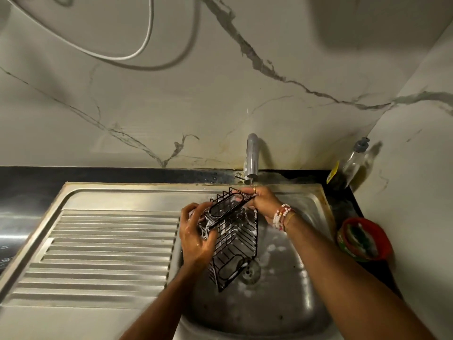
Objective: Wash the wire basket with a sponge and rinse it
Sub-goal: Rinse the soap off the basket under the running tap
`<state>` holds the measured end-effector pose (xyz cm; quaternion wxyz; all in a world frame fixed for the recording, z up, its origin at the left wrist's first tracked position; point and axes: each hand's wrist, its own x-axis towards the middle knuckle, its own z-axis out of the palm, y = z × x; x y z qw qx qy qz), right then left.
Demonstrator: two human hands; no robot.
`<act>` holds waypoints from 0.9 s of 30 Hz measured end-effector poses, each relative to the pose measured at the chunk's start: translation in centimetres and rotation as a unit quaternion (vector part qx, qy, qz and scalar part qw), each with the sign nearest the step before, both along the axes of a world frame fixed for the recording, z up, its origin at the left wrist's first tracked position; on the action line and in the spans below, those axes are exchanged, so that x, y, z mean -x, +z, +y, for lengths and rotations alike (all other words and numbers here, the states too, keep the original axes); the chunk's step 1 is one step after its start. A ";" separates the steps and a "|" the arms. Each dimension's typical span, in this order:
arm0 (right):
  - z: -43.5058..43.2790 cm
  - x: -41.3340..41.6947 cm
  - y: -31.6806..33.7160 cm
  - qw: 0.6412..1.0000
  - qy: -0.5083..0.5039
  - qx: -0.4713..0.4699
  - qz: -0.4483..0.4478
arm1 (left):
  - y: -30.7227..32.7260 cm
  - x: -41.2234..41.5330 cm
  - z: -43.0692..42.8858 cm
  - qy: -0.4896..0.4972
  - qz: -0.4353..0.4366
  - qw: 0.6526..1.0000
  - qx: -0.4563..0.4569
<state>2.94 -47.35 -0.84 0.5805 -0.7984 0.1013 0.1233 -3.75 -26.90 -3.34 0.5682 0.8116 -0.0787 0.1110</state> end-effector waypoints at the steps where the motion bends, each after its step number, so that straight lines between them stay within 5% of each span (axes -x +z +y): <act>1: 0.4 0.1 0.2 0.998 -0.024 -0.061 0.015 | 0.1 0.1 0.1 -0.012 0.011 1.000 0.005; 5: 1.2 -0.2 0.5 0.997 -0.032 -0.068 0.006 | 1.0 -0.5 2.0 -0.125 0.102 0.987 -0.009; 11: 2.5 -0.6 3.0 0.995 0.046 0.076 -0.036 | 4.8 -5.1 1.0 -0.189 0.302 0.928 -0.109; 17: 2.6 1.0 3.6 0.976 0.035 0.179 -0.119 | 5.2 -5.1 -2.1 -0.098 0.185 0.949 -0.238; 19: 2.0 1.8 3.4 0.925 0.072 0.339 -0.153 | 5.3 -5.6 -2.7 -0.103 0.191 0.944 -0.250; 22: 2.0 3.2 3.3 0.803 0.158 0.550 -0.167 | 5.2 -6.6 -4.0 -0.128 0.212 0.924 -0.290; 27: 1.2 3.5 2.1 0.773 0.194 0.541 -0.268 | 5.4 -7.8 -4.8 -0.130 0.206 0.920 -0.308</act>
